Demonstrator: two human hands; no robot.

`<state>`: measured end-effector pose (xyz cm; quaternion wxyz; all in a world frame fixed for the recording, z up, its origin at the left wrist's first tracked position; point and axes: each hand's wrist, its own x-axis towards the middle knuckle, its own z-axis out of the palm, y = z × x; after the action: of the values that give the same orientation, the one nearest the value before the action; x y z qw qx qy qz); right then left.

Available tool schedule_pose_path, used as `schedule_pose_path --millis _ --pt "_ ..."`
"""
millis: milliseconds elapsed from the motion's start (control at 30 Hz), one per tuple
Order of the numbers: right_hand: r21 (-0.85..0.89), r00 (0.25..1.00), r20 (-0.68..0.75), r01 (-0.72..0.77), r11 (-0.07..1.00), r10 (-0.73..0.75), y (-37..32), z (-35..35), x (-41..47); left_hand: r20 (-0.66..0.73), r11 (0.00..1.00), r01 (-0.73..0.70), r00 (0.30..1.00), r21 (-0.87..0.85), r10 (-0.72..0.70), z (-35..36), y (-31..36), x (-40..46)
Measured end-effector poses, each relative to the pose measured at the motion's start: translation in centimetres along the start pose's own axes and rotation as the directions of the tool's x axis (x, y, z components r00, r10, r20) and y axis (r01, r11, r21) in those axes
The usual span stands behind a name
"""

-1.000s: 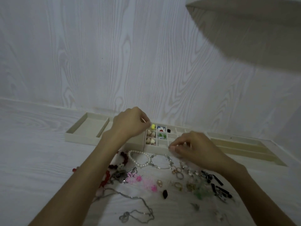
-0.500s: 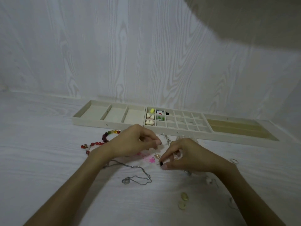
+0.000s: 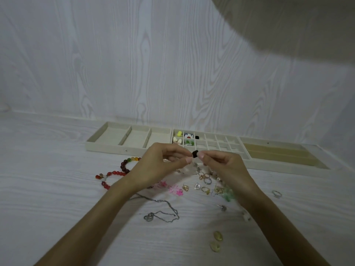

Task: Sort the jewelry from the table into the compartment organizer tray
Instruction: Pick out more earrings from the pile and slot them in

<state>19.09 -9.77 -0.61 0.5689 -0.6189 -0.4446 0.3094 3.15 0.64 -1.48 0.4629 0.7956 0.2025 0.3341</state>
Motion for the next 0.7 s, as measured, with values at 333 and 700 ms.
schedule_pose_path --millis 333,700 --pt "-0.249 0.982 -0.080 0.145 0.958 -0.170 0.9 0.3 0.5 -0.011 0.994 -0.008 1.000 0.112 0.009 0.2 -0.6 1.2" --pt "-0.864 0.922 0.066 0.243 0.440 -0.381 -2.1 -2.0 5.5 0.070 0.830 0.036 0.993 0.557 -0.091 -2.1 1.4 8.8"
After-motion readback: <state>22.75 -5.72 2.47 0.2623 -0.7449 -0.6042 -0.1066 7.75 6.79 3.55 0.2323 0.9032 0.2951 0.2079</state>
